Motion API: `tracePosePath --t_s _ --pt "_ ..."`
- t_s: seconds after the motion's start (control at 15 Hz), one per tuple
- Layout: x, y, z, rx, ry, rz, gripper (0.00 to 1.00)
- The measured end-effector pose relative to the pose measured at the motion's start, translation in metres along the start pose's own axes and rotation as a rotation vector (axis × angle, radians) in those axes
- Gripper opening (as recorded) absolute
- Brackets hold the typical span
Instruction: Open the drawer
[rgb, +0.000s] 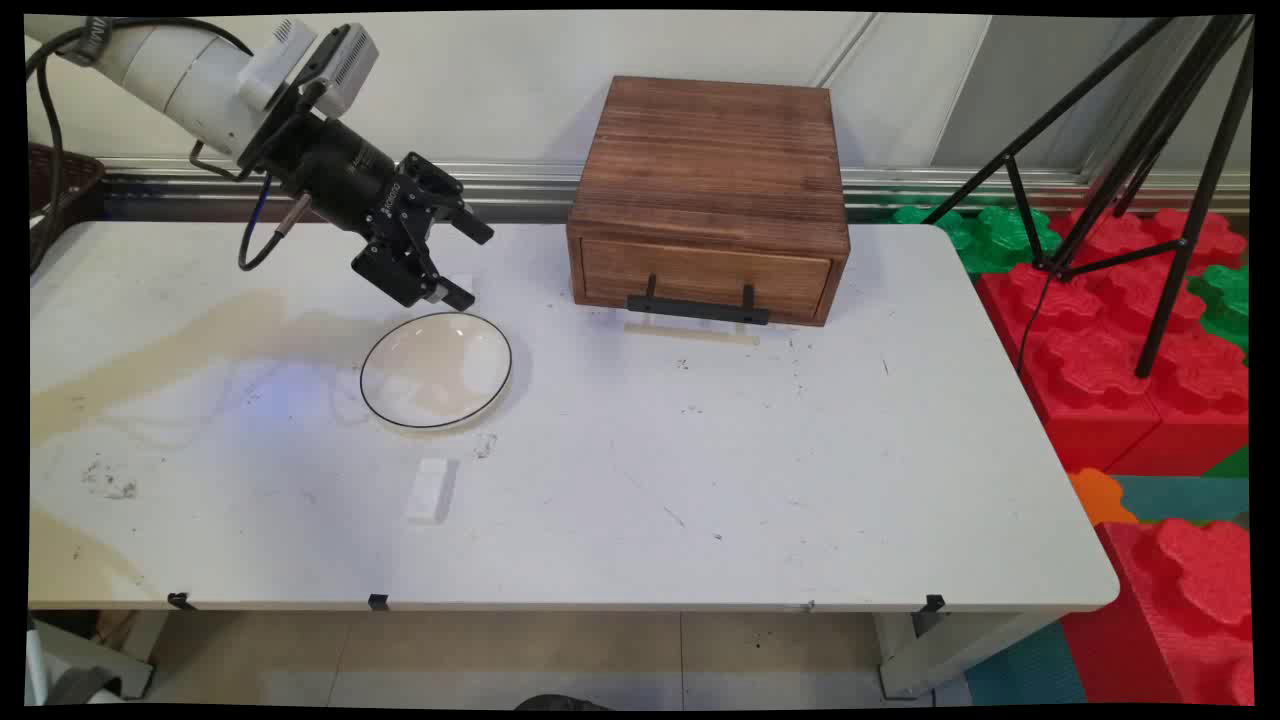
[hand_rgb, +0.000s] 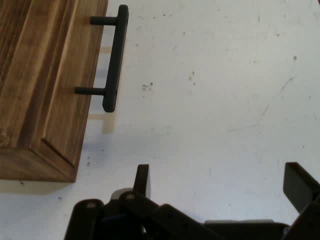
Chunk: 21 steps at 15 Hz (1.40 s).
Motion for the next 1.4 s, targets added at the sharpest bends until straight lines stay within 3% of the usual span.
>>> tracePosePath --t_s 0.27,0.87,1.4 --pt "0.011 -0.001 0.003 0.008 0.004 0.018 1.00" --pt "0.066 -0.003 0.026 0.027 0.029 0.062 1.00" --pt "0.123 -0.007 0.094 0.051 -0.010 0.101 1.00"
